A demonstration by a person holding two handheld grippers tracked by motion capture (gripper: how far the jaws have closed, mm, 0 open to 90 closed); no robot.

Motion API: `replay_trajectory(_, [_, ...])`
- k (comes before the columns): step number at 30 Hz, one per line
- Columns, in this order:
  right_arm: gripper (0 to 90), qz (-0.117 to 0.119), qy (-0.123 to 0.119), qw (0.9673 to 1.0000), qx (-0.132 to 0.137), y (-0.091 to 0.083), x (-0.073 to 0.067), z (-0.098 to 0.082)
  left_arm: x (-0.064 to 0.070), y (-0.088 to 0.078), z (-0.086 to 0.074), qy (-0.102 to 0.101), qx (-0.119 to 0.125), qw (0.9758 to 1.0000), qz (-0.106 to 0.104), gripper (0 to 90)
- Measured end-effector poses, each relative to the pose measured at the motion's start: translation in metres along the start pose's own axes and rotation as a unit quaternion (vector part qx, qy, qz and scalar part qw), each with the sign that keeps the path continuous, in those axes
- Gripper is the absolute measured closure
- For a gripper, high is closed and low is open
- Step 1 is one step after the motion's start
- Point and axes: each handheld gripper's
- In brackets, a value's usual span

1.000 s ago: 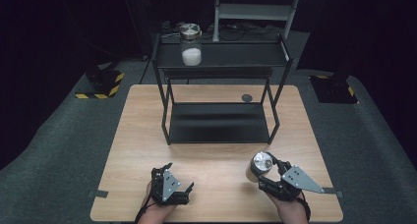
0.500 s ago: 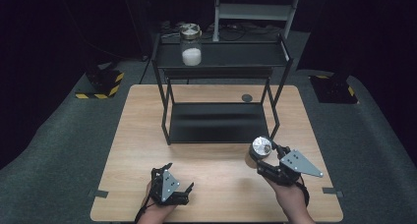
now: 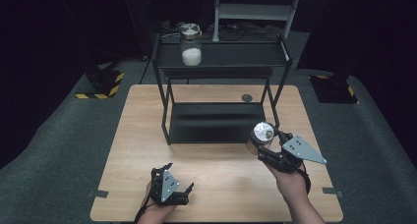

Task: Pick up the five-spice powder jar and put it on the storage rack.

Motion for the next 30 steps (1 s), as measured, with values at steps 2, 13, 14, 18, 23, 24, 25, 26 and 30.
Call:
replay_trajectory(2, [34.1,-0.002,-0.003,1.0,0.003,0.002,0.001,0.005,0.0,0.0,0.0,-0.001,0.001,1.0,0.0,0.7])
replay_trajectory(13, [34.1,-0.011,-0.014,0.9997,0.015,0.011,0.008,0.029,-0.002,-0.001,-0.001,-0.001,0.002,1.0,-0.003,0.7])
replay_trajectory(14, [34.1,-0.011,-0.015,0.9997,0.016,0.012,0.009,0.032,-0.002,-0.001,-0.001,-0.001,0.002,1.0,-0.003,0.7])
replay_trajectory(18, [34.1,-0.013,-0.018,0.9995,0.021,0.015,0.012,0.04,-0.002,-0.001,-0.001,-0.001,0.003,1.0,-0.004,0.7])
replay_trajectory(23, [34.1,-0.017,-0.017,0.9994,0.024,0.018,0.016,0.05,-0.003,-0.001,-0.001,-0.001,0.004,1.0,-0.005,0.7])
replay_trajectory(24, [34.1,-0.018,-0.016,0.9994,0.024,0.018,0.017,0.052,-0.003,-0.001,-0.001,-0.001,0.004,1.0,-0.005,0.7])
replay_trajectory(25, [34.1,-0.018,-0.015,0.9994,0.024,0.019,0.018,0.054,-0.003,-0.001,-0.001,-0.001,0.004,1.0,-0.005,0.7])
replay_trajectory(26, [34.1,-0.019,-0.015,0.9994,0.024,0.019,0.018,0.056,-0.003,-0.001,-0.001,0.0,0.004,1.0,-0.005,0.7])
replay_trajectory(30, [34.1,-0.022,-0.019,0.9992,0.028,0.021,0.019,0.065,-0.003,-0.001,-0.002,-0.002,0.005,1.0,-0.007,0.7])
Point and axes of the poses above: each handheld gripper's, and its own axes: y roughly forward along the jaws, z roughly out of its top, x roughly to its right, and after that the axes turned 8 degrees about -y, right-handed
